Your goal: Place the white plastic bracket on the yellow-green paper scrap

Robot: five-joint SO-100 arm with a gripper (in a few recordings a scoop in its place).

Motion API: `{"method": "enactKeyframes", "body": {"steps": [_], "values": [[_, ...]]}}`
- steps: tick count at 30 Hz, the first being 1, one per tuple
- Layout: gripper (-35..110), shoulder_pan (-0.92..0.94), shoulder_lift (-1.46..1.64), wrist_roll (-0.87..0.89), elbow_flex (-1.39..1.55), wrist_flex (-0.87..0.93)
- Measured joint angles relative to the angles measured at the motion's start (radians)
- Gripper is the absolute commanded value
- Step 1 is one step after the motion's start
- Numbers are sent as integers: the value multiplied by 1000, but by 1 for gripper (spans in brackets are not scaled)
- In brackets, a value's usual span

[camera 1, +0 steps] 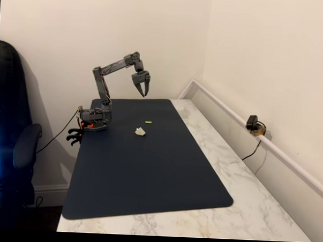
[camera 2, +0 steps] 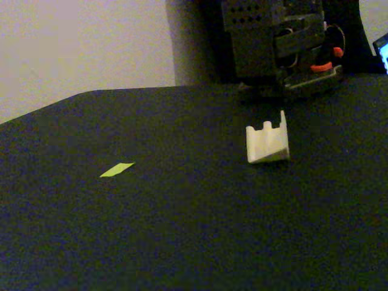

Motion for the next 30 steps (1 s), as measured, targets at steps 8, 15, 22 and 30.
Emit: {"method": "enactKeyframes", "body": {"steps": [8, 15, 22, 30], "values": [[4, -54, -8, 95, -2, 0], [12, -178, -20, 307, 173, -9], [24, -298, 91, 391, 383, -61], [25, -400, 146, 428, 597, -212]]}}
